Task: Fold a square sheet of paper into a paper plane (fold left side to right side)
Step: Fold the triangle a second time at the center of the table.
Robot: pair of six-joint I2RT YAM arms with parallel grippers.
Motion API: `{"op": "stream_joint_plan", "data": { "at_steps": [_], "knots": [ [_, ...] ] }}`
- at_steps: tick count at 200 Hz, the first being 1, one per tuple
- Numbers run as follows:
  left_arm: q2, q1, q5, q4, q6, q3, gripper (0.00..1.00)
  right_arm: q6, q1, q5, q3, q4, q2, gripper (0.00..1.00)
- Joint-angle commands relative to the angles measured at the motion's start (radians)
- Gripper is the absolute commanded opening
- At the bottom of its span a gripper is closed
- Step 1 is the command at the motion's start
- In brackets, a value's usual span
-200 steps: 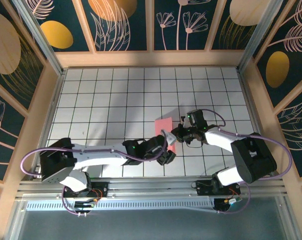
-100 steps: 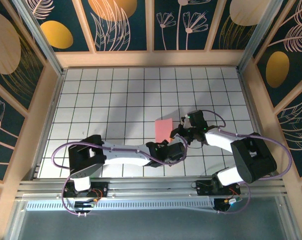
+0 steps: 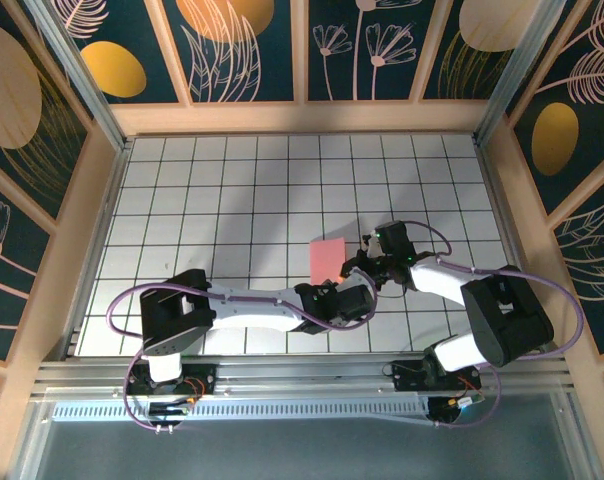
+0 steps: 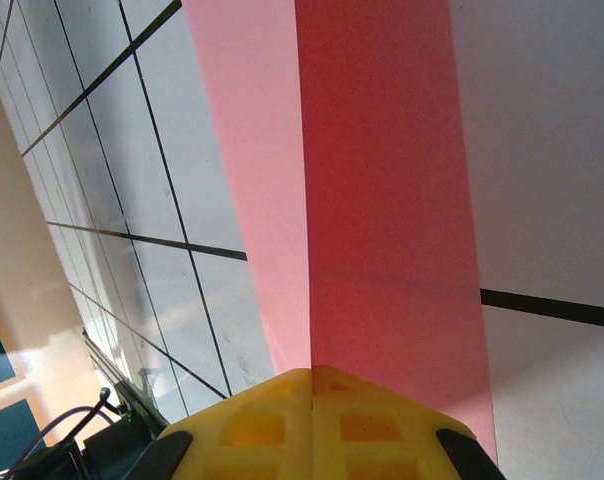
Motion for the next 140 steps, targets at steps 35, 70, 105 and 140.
{"op": "stream_joint_plan", "data": {
  "at_steps": [35, 70, 105, 140],
  "knots": [
    [-0.006, 0.002, 0.002, 0.004, 0.002, 0.010, 0.04, 0.014, -0.013, 0.001, -0.008, 0.032, -0.005, 0.00],
    [-0.010, 0.002, 0.021, -0.002, -0.014, 0.019, 0.00, 0.016, -0.021, -0.008, -0.007, 0.064, -0.017, 0.07],
    [-0.040, 0.022, 0.069, 0.015, -0.041, 0.009, 0.00, 0.018, -0.055, -0.020, 0.000, 0.097, -0.036, 0.15],
    [-0.080, 0.057, 0.130, 0.049, -0.063, -0.030, 0.00, -0.009, -0.113, -0.023, 0.035, 0.088, -0.041, 0.26]
  ]
}}
